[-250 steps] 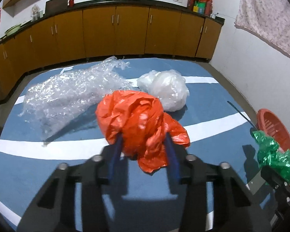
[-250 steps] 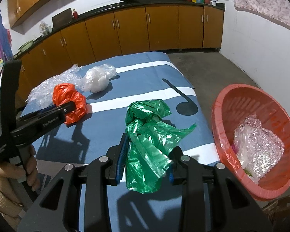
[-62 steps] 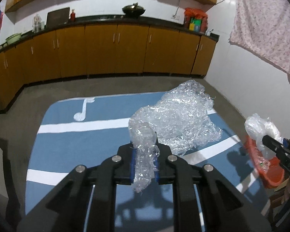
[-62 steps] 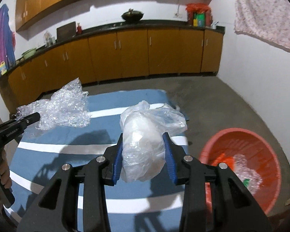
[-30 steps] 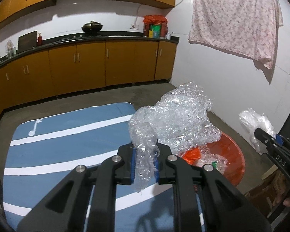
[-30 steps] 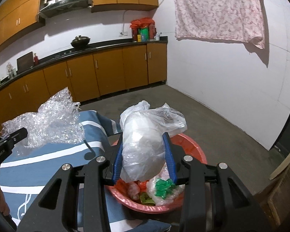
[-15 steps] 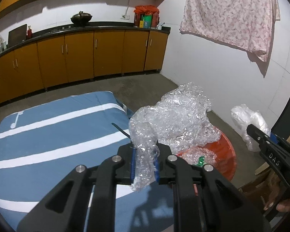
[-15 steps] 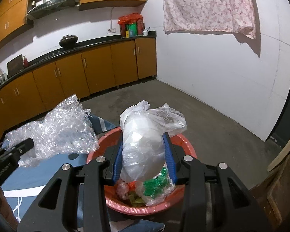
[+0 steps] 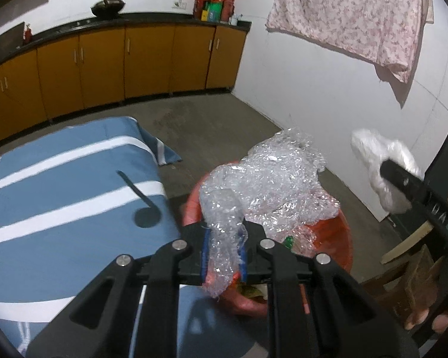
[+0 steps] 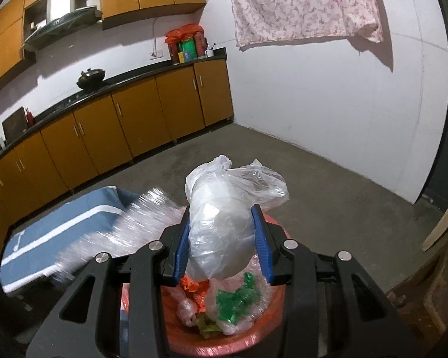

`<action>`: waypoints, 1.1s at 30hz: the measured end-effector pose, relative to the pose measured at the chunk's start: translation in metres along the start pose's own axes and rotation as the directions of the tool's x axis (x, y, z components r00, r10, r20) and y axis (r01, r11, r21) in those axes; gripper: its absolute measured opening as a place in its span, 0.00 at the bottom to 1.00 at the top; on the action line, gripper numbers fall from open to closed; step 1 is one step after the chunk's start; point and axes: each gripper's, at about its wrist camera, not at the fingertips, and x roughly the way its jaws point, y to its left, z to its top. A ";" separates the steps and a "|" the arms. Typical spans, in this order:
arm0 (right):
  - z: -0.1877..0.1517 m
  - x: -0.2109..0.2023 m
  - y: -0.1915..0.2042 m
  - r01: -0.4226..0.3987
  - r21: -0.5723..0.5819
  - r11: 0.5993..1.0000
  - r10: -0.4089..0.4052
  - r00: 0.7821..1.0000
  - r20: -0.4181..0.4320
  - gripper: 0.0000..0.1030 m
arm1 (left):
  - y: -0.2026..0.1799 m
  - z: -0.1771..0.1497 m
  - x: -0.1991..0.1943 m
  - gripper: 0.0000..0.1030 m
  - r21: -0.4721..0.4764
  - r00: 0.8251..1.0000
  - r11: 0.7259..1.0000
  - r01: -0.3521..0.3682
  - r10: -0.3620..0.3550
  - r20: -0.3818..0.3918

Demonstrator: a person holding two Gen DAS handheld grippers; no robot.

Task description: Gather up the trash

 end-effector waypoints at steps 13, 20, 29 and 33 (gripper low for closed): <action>-0.023 -0.021 -0.017 0.018 0.020 1.000 -0.018 0.999 0.043 0.94 | 0.046 -0.017 -0.006 0.74 -0.085 0.999 0.995 -0.051 0.052 0.011; -0.045 -0.073 -0.015 0.116 -0.027 0.993 -0.112 0.985 0.135 0.98 | 0.075 -0.032 -0.073 0.96 -0.093 0.983 0.988 -0.126 0.137 0.125; -0.076 -0.122 0.011 0.126 -0.113 0.986 -0.107 0.982 0.158 0.98 | 0.103 -0.081 -0.173 0.96 -0.074 0.927 0.956 -0.285 0.294 0.233; -0.086 -0.144 0.031 0.079 -0.173 0.982 -0.050 0.985 0.163 0.98 | 0.108 -0.101 -0.212 0.96 -0.086 0.895 0.938 -0.335 0.346 0.281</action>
